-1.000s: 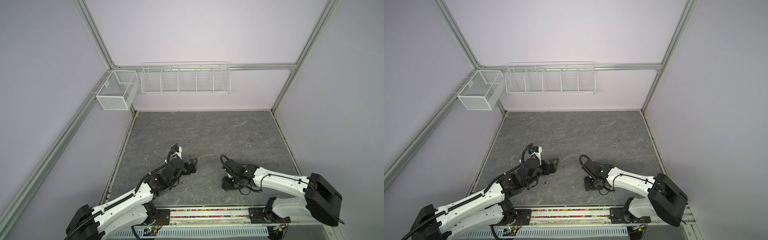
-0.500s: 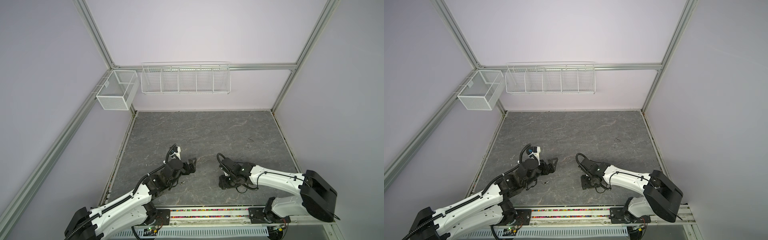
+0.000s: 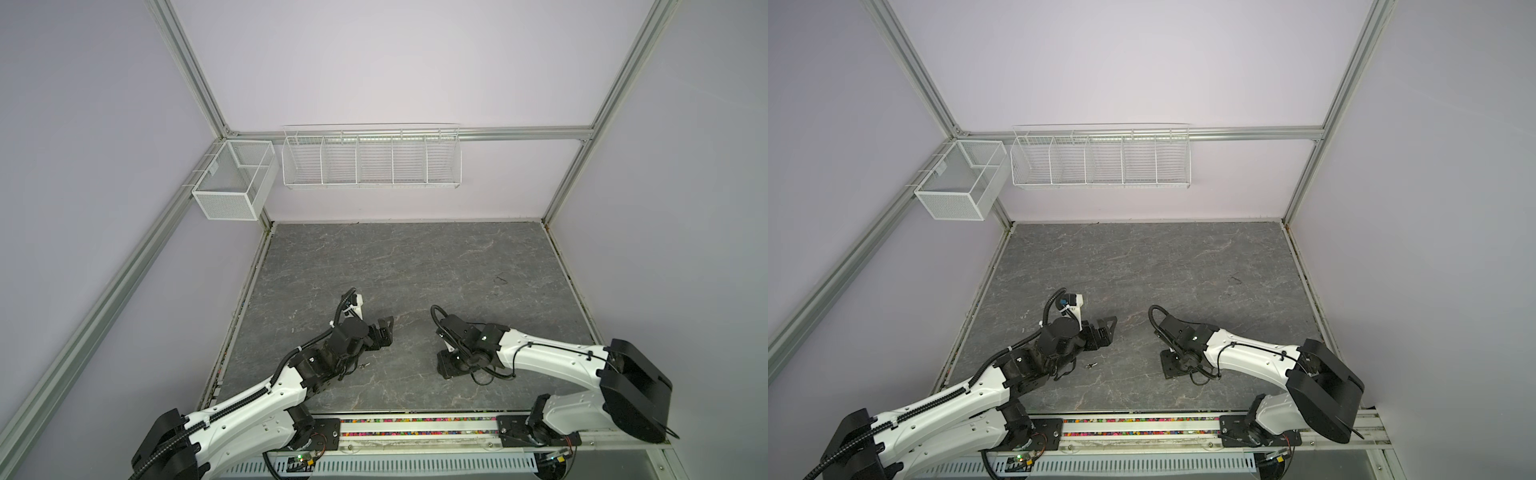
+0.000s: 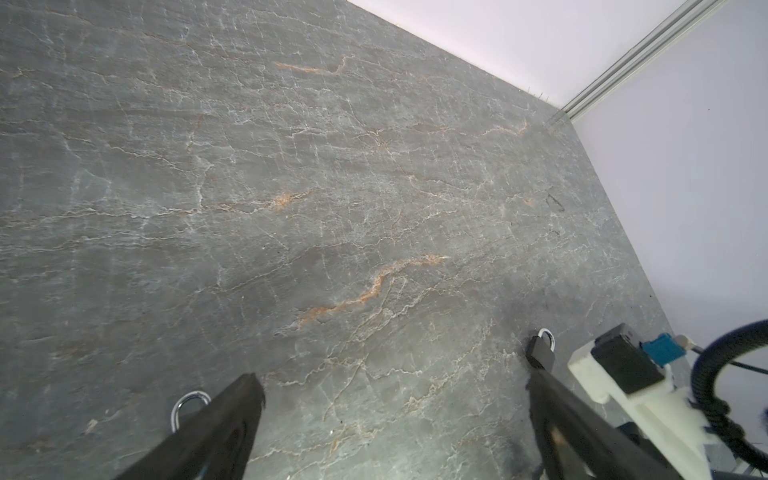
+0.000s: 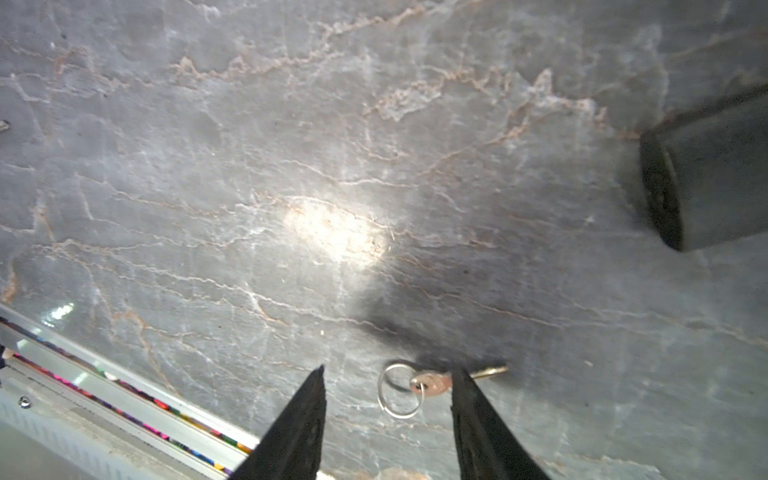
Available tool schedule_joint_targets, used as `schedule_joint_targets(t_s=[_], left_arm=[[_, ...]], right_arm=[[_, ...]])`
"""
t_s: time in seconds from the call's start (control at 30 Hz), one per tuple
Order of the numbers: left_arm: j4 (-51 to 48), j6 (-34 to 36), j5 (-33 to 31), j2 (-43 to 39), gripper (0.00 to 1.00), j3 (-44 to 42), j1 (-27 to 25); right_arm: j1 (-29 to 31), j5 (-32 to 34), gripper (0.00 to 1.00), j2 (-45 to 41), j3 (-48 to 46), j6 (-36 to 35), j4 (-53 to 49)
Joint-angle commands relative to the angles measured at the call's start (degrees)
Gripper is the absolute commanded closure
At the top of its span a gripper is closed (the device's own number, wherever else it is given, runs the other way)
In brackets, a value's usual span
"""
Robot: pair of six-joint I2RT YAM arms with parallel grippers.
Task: Unlock with the key
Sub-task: 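Lower the right gripper onto the silver key ring and close on it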
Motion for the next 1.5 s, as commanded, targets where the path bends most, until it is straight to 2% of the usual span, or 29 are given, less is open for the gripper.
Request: schedule_joint_targets(t_s=[0.0,0.2,0.43,0.7,1.07,1.27,1.47], left_arm=[[1.2,-1.1,0.9,0.3,0.01,0.0,-0.3],[1.8,-1.8,2.4,1.6,0.01,0.6,-0.3],[1.8,-1.0,3.6,3.5,0.01,1.8,-0.3],[1.9,-0.4,4.0,3.3,0.01,1.9,-0.3],[-0.5,-0.8,2.3,0.2,0.01,1.0,-0.2],[-4.0,-3.5,2.3,-1.9,0.01,0.8,-0.3],[-4.4,-5.6,4.9,-2.4,0.01,0.1,-0.4]], right_arm=[[0.6,1.0,0.49,-0.1,0.7,-2.2,-2.5],[2.0,1.6,0.49,-0.9,0.6,1.5,-4.3],[5.6,9.8,0.48,3.4,3.0,8.9,-10.2],[5.8,9.6,0.4,4.1,2.2,12.1,-7.2],[5.8,6.9,0.37,7.7,2.6,12.3,-3.4],[5.8,5.9,0.34,11.1,5.6,8.9,-1.1],[5.8,4.8,0.34,13.3,8.0,6.0,0.6]])
